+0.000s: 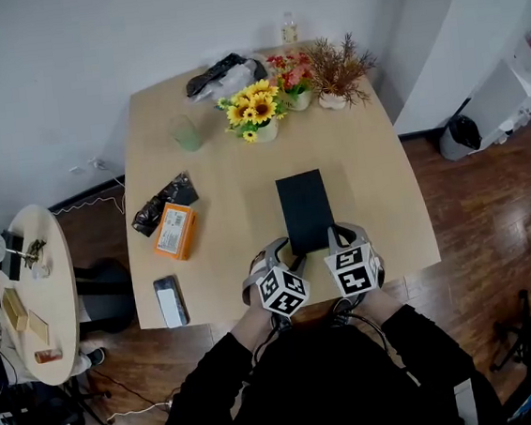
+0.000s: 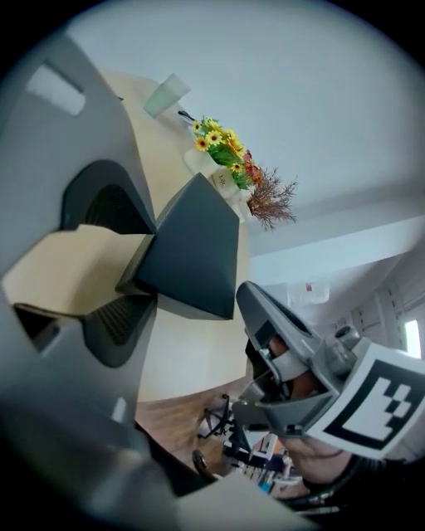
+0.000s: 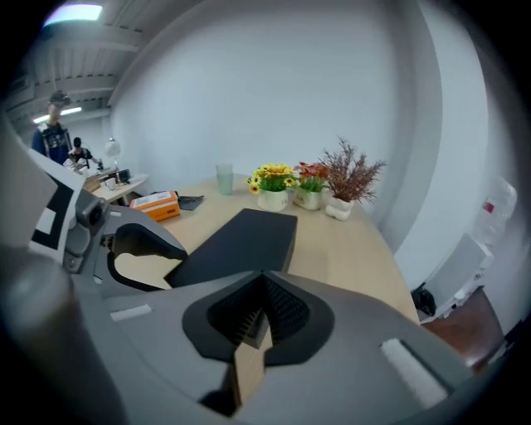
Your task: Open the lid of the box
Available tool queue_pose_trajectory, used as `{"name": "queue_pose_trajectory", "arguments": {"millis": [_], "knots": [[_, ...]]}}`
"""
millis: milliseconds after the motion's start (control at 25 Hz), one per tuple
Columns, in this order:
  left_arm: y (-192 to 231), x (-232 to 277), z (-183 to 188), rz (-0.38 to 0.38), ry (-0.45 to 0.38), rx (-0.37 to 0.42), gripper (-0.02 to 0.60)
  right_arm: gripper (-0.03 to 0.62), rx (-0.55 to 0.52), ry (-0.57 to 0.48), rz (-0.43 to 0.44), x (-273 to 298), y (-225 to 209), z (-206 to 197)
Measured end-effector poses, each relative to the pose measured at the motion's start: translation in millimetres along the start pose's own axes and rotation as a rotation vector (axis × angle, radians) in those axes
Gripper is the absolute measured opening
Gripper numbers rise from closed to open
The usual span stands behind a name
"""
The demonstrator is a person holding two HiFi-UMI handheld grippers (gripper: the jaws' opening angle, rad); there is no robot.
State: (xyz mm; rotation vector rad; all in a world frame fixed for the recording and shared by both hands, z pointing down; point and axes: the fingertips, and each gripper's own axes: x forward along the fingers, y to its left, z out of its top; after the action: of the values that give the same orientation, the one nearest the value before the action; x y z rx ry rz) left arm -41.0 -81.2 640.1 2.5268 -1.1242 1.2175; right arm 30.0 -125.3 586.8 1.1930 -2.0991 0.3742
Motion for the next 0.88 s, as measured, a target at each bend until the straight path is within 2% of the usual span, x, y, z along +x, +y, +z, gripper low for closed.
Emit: {"name": "queue_pose_trajectory", "arguments": {"millis": [80, 160, 200, 320, 360, 440, 560, 640, 880], "knots": [[-7, 3, 6, -0.018, -0.009, 0.009, 0.185, 0.000, -0.021, -0.030, 0.049, -5, 13, 8], [-10, 4, 8, -0.017, -0.002, 0.015, 0.183, 0.000, -0.003, -0.059, 0.121, -9, 32, 17], [-11, 3, 8, -0.013, -0.002, 0.016, 0.183, 0.000, 0.017, -0.073, 0.131, -12, 35, 21], [-10, -3, 10, -0.002, -0.019, 0.018, 0.184, 0.014, 0.136, -0.109, 0.078, -18, 3, 14], [-9, -4, 11, -0.001, -0.028, 0.018, 0.184, 0.062, 0.177, -0.120, 0.069, -18, -11, 9], [-5, -5, 15, -0.005, -0.048, 0.013, 0.184, 0.119, 0.253, -0.138, 0.088, -20, -32, -5], [-7, -4, 15, -0.015, -0.051, 0.005, 0.203, 0.142, 0.334, -0.143, 0.147, -23, -34, -28], [-9, -2, 13, -0.013, -0.039, 0.015, 0.236, 0.147, 0.342, -0.150, 0.167, -22, -25, -35], [-7, 5, 17, 0.001, -0.018, 0.034, 0.238, 0.128, 0.291, -0.118, 0.109, 0, -13, -32]]}}
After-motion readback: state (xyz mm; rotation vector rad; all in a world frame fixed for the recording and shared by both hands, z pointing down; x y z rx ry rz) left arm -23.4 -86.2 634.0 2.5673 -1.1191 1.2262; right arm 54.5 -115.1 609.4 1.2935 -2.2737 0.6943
